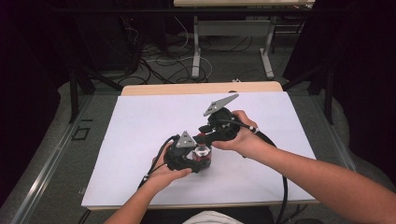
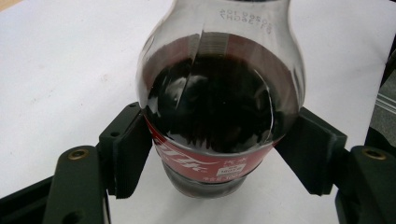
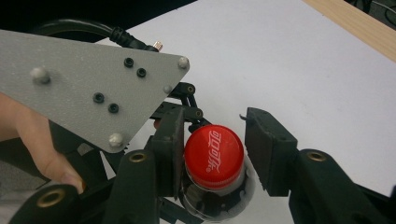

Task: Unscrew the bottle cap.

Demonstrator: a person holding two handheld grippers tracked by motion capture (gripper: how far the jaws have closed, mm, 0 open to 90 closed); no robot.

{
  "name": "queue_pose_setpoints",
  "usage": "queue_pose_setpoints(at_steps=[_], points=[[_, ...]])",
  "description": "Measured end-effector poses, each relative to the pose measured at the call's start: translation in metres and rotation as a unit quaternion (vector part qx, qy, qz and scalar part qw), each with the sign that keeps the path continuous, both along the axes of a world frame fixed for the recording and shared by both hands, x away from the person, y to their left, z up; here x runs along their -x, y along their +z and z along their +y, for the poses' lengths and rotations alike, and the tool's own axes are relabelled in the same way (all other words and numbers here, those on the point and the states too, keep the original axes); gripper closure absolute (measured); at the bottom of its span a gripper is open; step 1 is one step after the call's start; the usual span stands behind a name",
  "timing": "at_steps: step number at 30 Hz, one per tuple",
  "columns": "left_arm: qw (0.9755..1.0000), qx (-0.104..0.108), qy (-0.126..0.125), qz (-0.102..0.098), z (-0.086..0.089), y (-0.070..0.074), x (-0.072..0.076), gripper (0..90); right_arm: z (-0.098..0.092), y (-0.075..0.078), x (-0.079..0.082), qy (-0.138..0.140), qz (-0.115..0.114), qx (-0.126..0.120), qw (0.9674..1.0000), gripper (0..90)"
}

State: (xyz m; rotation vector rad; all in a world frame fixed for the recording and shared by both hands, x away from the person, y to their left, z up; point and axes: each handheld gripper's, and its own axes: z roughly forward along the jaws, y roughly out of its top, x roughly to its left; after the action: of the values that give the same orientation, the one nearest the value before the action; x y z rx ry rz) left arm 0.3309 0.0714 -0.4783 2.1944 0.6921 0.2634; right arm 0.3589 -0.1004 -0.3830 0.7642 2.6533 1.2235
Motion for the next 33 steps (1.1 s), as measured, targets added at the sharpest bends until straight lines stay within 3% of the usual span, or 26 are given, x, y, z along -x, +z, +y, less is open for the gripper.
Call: queue_pose_setpoints(at_steps=[10,16,19,23,24,25,26,27,28,29,30,32,33], points=[[1.0000,-0.002,0.002,-0.003,-0.001,0.000,0.000,30.5,0.002,-0.001,0.001,-0.001,0.001,0.005,1.0000,61.2],[1.0000,-0.005,-0.002,0.002,-0.001,0.000,0.001,30.7,0.001,-0.002,-0.001,0.018,-0.002,0.013,0.9997,61.7],[1.0000,-0.004,-0.005,-0.004,-0.001,0.000,0.000,30.7,-0.002,0.001,-0.007,0.050,0.009,0.021,0.9985,61.8],[0.9999,0.001,-0.012,-0.002,-0.001,0.001,0.001,30.7,-0.004,0.001,-0.012,0.079,0.006,0.018,0.9967,61.9],[0.9999,0.003,-0.016,-0.004,0.000,0.001,0.000,30.7,-0.005,0.003,-0.015,0.110,0.009,0.018,0.9937,62.0],[0.9998,0.004,-0.018,-0.004,0.000,0.002,0.000,30.7,-0.005,0.003,-0.015,0.110,0.009,0.018,0.9937,62.0],[0.9997,0.004,-0.022,-0.005,0.000,0.002,0.001,30.7,-0.006,0.004,-0.018,0.146,0.004,0.025,0.9890,62.0],[0.9997,0.006,-0.022,0.005,-0.001,0.002,0.002,30.7,-0.006,0.004,-0.018,0.146,0.004,0.025,0.9890,62.0],[0.9996,0.003,-0.029,0.003,-0.001,0.003,0.002,30.7,-0.007,0.005,-0.021,0.189,-0.006,0.031,0.9815,62.0],[0.9994,-0.002,-0.035,0.000,-0.001,0.003,0.002,30.8,-0.007,0.005,-0.023,0.214,-0.018,0.032,0.9762,61.9],[0.9994,0.002,-0.036,-0.001,-0.001,0.003,0.003,30.8,-0.007,0.005,-0.023,0.214,-0.018,0.032,0.9762,61.9],[0.9994,0.006,-0.032,-0.009,-0.003,0.002,0.003,30.7,-0.008,0.005,-0.027,0.273,-0.042,0.030,0.9606,61.5],[0.9993,0.001,-0.036,-0.001,-0.002,0.003,0.003,30.7,-0.009,0.005,-0.028,0.279,-0.044,0.032,0.9588,61.3]])
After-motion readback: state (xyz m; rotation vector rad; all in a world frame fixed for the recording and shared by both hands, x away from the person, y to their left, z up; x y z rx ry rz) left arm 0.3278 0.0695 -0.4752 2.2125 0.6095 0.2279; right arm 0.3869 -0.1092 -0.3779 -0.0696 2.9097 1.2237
